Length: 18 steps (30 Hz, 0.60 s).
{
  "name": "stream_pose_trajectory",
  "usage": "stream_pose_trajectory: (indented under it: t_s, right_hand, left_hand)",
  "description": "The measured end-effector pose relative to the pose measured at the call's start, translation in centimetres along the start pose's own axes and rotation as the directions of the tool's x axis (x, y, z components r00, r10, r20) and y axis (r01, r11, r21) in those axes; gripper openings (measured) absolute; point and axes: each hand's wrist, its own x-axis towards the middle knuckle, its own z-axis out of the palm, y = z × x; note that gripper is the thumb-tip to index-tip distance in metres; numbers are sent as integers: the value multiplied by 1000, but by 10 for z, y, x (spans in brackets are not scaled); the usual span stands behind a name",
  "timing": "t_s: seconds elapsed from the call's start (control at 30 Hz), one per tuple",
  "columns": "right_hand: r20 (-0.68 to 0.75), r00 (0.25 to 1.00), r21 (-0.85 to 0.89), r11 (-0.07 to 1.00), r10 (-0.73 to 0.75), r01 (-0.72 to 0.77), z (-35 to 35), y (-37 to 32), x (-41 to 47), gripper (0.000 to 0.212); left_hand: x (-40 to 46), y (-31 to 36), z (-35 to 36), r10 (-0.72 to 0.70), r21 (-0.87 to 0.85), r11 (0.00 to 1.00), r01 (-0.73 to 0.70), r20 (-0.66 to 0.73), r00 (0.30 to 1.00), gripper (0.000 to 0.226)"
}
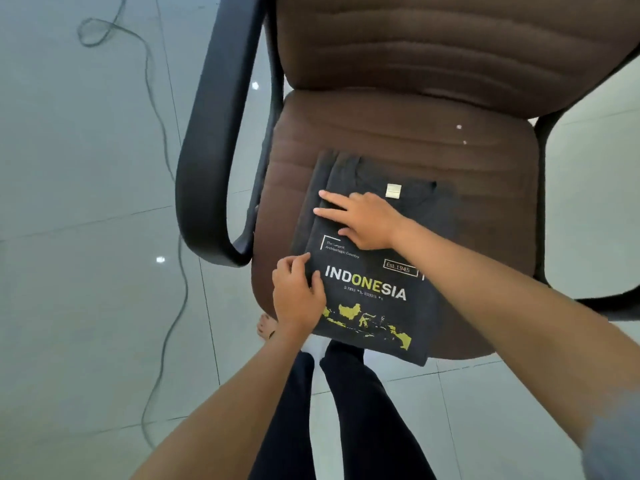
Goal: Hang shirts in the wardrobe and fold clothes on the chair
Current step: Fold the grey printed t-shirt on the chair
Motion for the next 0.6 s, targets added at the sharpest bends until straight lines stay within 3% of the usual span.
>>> stream_pose_trajectory:
  t_s: [0.2, 0.4, 0.6]
  right_hand:
    - [80, 993, -55, 994, -88, 92, -16, 7, 32, 54]
    - [130, 985, 51, 993, -117, 111, -37, 7, 52, 12]
    - [225, 968, 107, 990, -113, 91, -60, 5, 71, 11]
  left_hand:
    - [-1, -12, -9, -125, -160, 979, 128, 29, 992, 28]
    - [-16, -35, -17, -98, -68, 992, 104, 86, 992, 14]
    - [-20, -50, -16, -121, -53, 990, 129, 125, 985, 19]
